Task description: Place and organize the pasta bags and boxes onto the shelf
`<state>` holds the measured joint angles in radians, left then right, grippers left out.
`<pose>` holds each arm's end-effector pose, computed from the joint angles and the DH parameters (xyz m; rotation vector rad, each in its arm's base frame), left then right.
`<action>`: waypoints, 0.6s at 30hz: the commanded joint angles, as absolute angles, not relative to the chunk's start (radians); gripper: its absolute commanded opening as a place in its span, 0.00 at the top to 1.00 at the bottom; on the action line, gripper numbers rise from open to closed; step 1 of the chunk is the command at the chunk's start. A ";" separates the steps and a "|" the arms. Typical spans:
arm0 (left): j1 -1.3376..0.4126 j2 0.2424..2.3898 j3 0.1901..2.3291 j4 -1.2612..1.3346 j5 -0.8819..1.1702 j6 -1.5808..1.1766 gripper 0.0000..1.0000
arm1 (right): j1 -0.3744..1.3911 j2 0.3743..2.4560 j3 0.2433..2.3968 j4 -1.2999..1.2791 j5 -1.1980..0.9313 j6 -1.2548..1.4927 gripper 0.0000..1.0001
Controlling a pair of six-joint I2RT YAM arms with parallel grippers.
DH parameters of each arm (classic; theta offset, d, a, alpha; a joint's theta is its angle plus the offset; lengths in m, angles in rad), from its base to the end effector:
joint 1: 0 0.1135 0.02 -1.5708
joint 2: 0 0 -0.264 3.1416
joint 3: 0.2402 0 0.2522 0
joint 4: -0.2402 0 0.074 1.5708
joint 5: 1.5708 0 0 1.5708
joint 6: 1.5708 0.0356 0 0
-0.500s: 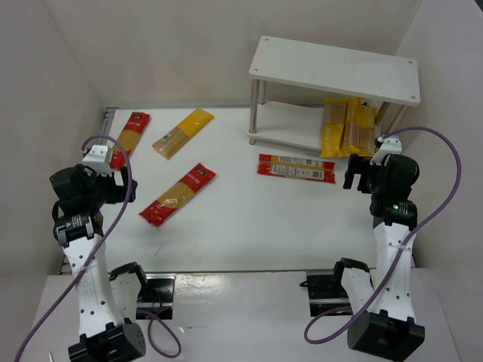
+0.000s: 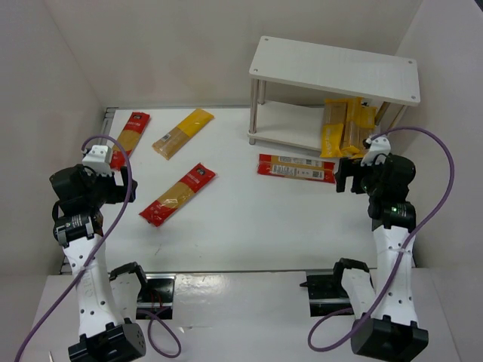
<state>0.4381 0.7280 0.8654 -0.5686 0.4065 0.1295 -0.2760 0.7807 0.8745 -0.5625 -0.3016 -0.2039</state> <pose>0.1457 0.0527 0.3375 -0.0452 1.9645 -0.0360 0.1636 -0.0354 0.3332 -0.1150 2.0135 0.0031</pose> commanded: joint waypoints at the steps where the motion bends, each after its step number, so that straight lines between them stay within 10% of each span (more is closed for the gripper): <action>1: 0.445 0.710 0.874 -0.551 0.439 0.146 0.00 | -0.149 0.794 0.890 -0.560 -0.356 -0.253 0.01; 11: 0.445 0.730 0.874 -0.548 0.410 0.135 0.00 | 0.519 1.155 1.034 -0.666 -0.059 -0.368 0.01; 18: 0.153 1.026 0.955 -0.560 0.393 0.230 0.00 | 0.618 1.149 0.990 -0.657 -0.046 -0.368 0.01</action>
